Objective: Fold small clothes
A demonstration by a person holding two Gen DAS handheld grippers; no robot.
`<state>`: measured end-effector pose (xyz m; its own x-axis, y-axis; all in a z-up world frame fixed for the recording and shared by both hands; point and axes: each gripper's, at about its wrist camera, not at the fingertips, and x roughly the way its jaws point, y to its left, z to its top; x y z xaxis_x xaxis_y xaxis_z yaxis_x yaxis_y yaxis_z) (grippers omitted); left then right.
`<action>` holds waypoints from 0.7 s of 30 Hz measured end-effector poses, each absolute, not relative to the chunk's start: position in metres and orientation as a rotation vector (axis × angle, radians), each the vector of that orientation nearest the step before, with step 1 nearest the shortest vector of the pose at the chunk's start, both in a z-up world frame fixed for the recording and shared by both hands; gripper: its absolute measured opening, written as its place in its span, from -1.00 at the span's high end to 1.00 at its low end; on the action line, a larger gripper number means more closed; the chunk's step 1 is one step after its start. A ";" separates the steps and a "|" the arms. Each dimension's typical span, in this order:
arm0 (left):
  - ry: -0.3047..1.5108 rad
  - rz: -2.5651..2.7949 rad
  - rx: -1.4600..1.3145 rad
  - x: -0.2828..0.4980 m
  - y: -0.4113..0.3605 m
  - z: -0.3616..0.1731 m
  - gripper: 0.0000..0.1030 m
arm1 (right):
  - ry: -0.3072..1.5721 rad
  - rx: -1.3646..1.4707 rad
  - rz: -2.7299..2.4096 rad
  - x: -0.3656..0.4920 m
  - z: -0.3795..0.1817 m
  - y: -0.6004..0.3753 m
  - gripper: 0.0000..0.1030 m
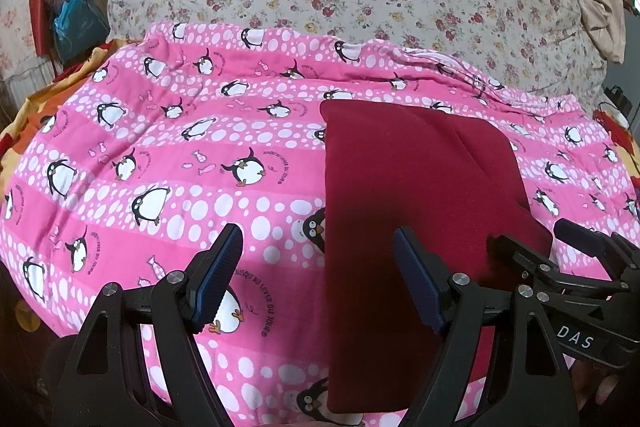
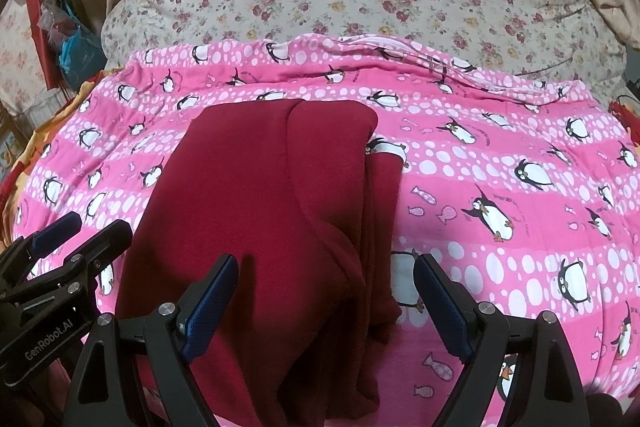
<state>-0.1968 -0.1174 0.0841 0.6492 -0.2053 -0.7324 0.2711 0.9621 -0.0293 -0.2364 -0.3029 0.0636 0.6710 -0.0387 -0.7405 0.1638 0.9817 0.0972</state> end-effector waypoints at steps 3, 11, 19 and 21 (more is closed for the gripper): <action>0.821 -0.272 0.088 -0.197 -0.117 0.084 -0.52 | 0.827 0.163 -0.118 -0.237 0.064 -0.302 -0.70; 0.823 -0.271 0.090 -0.197 -0.117 0.084 -0.52 | 0.832 0.168 -0.119 -0.237 0.064 -0.303 -0.70; 0.822 -0.271 0.089 -0.197 -0.117 0.084 -0.52 | 0.837 0.167 -0.120 -0.237 0.063 -0.300 -0.70; 0.821 -0.271 0.089 -0.197 -0.118 0.084 -0.52 | 0.836 0.168 -0.120 -0.237 0.063 -0.299 -0.70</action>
<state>-0.1969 -0.1175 0.0840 0.6488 -0.2040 -0.7331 0.2726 0.9618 -0.0263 -0.2371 -0.2990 0.0630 0.6646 -0.0400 -0.7461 0.1718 0.9800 0.1005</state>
